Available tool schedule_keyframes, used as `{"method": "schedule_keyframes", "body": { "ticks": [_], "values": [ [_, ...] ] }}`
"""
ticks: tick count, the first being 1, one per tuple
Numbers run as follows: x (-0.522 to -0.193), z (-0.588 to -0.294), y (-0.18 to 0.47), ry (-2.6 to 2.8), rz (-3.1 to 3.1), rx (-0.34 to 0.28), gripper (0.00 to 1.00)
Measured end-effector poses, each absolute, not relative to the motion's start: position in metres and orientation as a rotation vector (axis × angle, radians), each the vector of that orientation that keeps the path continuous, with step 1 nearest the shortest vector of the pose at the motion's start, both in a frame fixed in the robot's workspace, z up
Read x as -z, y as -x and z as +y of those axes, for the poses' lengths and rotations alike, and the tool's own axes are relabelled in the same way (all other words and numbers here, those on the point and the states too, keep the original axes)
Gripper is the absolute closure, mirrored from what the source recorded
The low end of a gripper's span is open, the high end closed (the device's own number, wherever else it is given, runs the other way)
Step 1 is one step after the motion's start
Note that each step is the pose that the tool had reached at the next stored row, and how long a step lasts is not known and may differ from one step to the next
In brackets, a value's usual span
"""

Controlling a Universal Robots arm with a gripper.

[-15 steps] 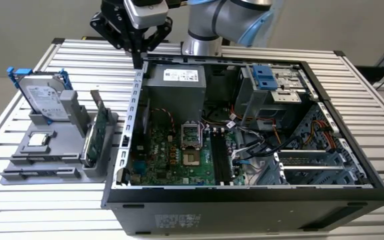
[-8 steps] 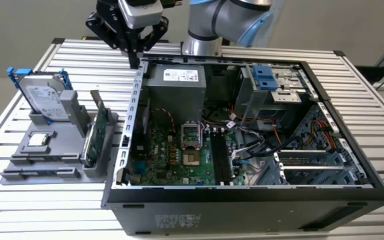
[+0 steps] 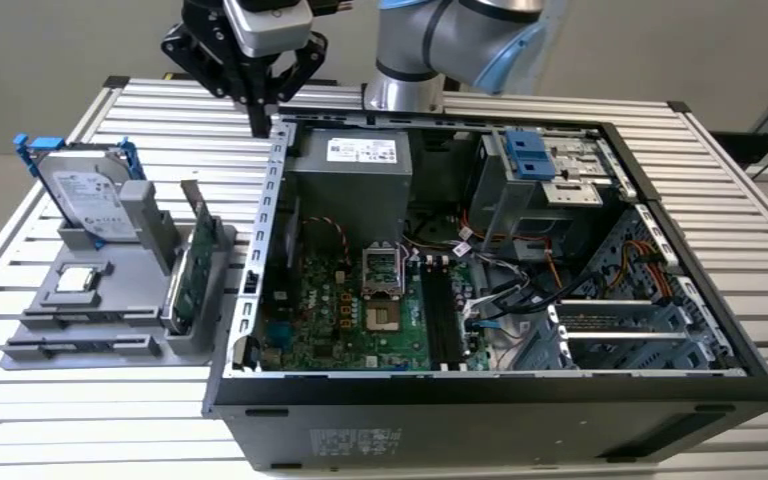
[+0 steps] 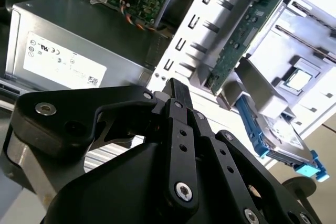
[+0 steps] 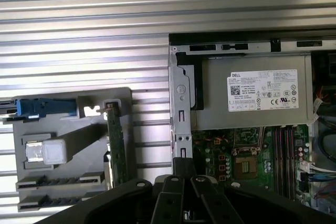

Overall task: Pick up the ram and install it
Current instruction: 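Reach for the ram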

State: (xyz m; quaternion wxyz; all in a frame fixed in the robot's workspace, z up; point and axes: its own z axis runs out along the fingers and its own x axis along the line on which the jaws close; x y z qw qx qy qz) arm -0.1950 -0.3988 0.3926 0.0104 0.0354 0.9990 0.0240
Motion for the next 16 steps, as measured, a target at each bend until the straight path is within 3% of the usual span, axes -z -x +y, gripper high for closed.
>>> {"method": "schedule_keyframes", "body": {
  "ticks": [16],
  "values": [
    [-0.393,-0.399,0.21,-0.11,3.118,-0.075,1.0]
  ]
}}
